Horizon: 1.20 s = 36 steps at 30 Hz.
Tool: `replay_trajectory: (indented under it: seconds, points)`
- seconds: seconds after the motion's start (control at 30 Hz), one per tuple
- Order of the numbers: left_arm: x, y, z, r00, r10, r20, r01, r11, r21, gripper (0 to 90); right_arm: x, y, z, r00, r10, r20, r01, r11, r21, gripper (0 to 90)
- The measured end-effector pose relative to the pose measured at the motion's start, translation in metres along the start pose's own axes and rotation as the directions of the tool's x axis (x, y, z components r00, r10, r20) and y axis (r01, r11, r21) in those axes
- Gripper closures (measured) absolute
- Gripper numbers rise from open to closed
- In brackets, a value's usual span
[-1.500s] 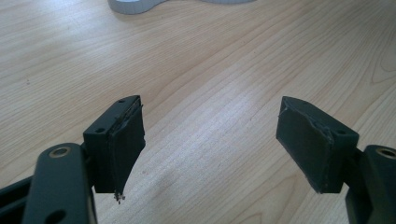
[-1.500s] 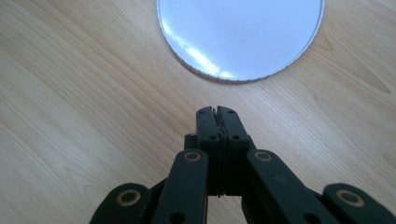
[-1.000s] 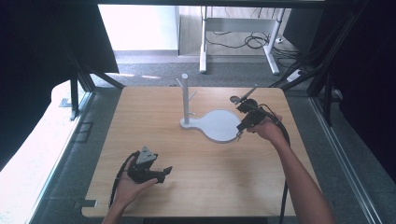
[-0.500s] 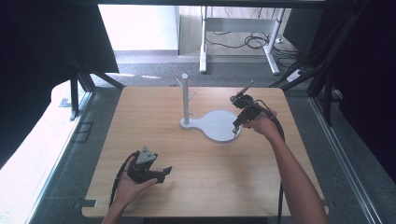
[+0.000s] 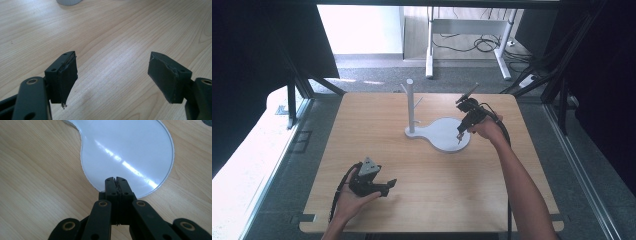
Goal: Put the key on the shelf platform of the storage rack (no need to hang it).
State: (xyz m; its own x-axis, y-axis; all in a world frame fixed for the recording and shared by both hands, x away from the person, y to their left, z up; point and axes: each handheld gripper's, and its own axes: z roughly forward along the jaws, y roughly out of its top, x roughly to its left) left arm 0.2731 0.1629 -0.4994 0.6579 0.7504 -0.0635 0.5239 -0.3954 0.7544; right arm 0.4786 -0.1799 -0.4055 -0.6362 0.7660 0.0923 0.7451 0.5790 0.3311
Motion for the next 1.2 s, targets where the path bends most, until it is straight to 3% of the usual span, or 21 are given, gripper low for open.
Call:
replay_trajectory:
  seconds: [0.83,1.2]
  points:
    - [-0.002,0.0,0.003,1.0,0.004,0.004,-0.004,0.9998,0.021,23.8,-0.009,0.029,0.018,0.9995,0.03,-0.001,-0.03,0.999,-0.038,89.7]
    - [-0.004,-0.001,0.005,1.0,0.007,0.002,-0.007,0.9996,0.027,23.7,-0.014,0.037,0.038,0.9984,0.057,-0.004,-0.057,0.997,-0.047,89.7]
